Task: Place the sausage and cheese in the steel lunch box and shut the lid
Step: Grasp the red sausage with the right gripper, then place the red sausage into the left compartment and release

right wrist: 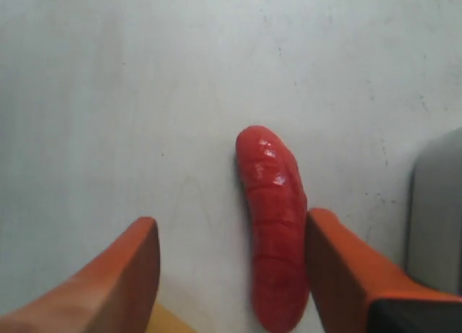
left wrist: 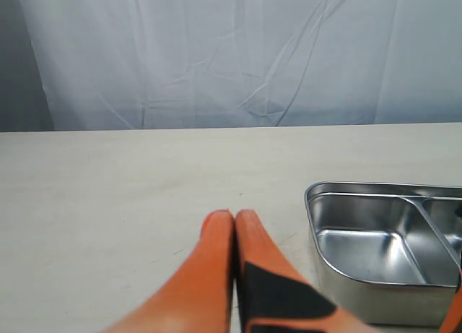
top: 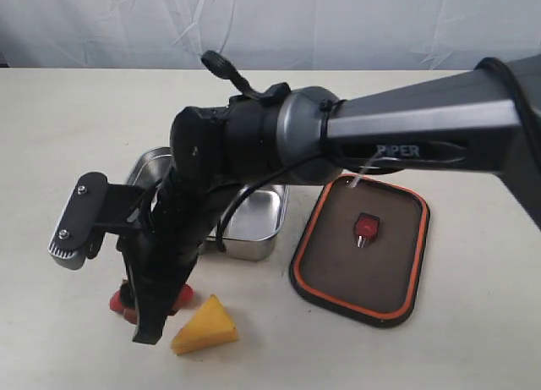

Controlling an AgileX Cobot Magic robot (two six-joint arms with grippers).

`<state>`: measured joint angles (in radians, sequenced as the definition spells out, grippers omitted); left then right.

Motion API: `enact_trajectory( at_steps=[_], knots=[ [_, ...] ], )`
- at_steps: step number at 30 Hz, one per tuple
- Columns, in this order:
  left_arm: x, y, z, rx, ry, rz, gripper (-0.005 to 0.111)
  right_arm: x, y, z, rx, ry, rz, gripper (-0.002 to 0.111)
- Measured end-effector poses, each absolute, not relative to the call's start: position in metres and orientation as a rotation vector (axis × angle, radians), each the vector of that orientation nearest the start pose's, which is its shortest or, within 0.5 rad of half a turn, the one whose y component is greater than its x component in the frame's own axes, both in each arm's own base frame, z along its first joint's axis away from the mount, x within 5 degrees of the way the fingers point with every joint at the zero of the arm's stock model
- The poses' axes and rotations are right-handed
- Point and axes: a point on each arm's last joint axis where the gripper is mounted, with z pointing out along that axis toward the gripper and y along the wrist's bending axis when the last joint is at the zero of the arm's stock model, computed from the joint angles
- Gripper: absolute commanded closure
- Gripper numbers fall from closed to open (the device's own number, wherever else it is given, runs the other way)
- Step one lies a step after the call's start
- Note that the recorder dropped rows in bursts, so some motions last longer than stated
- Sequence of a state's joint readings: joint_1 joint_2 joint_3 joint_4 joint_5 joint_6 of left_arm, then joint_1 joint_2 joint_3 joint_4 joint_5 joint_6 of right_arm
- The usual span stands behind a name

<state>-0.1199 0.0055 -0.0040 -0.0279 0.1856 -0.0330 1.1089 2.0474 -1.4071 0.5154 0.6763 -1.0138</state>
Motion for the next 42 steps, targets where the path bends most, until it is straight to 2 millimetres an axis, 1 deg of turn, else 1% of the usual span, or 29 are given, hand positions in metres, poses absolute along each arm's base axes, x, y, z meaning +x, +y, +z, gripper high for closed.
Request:
enact_trajectory(
  at_steps=[7, 14, 16, 18, 21, 23, 24, 27, 29, 32, 35, 37, 39, 42],
  knots=[
    [0.056, -0.007, 0.197, 0.054, 1.672, -0.140, 0.107, 0.166, 0.393, 0.139, -2.180, 1.781, 0.535, 0.051],
    [0.056, -0.007, 0.197, 0.054, 1.672, -0.140, 0.107, 0.169, 0.399, 0.125, -2.180, 1.769, 0.500, 0.051],
    [0.056, -0.007, 0.197, 0.054, 1.672, -0.140, 0.107, 0.169, 0.400, 0.121, -2.187, 1.773, 0.499, 0.054],
    [0.056, -0.007, 0.197, 0.054, 1.672, -0.140, 0.107, 0.168, 0.400, 0.116, -2.194, 1.781, 0.497, 0.062],
    [0.056, -0.007, 0.197, 0.054, 1.672, -0.140, 0.107, 0.168, 0.400, 0.116, -2.198, 1.782, 0.496, 0.086],
    [0.056, -0.007, 0.197, 0.054, 1.672, -0.140, 0.107, 0.168, 0.400, 0.116, -2.201, 1.785, 0.499, 0.105],
    [0.056, -0.007, 0.197, 0.054, 1.672, -0.140, 0.107, 0.167, 0.400, 0.117, -2.205, 1.783, 0.501, 0.108],
    [0.056, -0.007, 0.197, 0.054, 1.672, -0.140, 0.107, 0.165, 0.400, 0.123, -2.209, 1.773, 0.509, 0.108],
    [0.056, -0.007, 0.197, 0.054, 1.672, -0.140, 0.107, 0.165, 0.399, 0.133, -2.200, 1.759, 0.513, 0.108],
    [0.056, -0.007, 0.197, 0.054, 1.672, -0.140, 0.107, 0.167, 0.398, 0.157, -2.154, 1.701, 0.491, 0.108],
    [0.056, -0.007, 0.197, 0.054, 1.672, -0.140, 0.107, 0.173, 0.398, 0.183, -2.053, 1.625, 0.425, 0.108],
    [0.056, -0.007, 0.197, 0.054, 1.672, -0.140, 0.107, 0.182, 0.397, 0.198, -1.966, 1.596, 0.374, 0.108],
    [0.056, -0.007, 0.197, 0.054, 1.672, -0.140, 0.107, 0.193, 0.395, 0.204, -1.889, 1.607, 0.340, 0.108],
    [0.056, -0.007, 0.197, 0.054, 1.672, -0.140, 0.107, 0.215, 0.386, 0.205, -1.793, 1.670, 0.313, 0.108]
  ],
)
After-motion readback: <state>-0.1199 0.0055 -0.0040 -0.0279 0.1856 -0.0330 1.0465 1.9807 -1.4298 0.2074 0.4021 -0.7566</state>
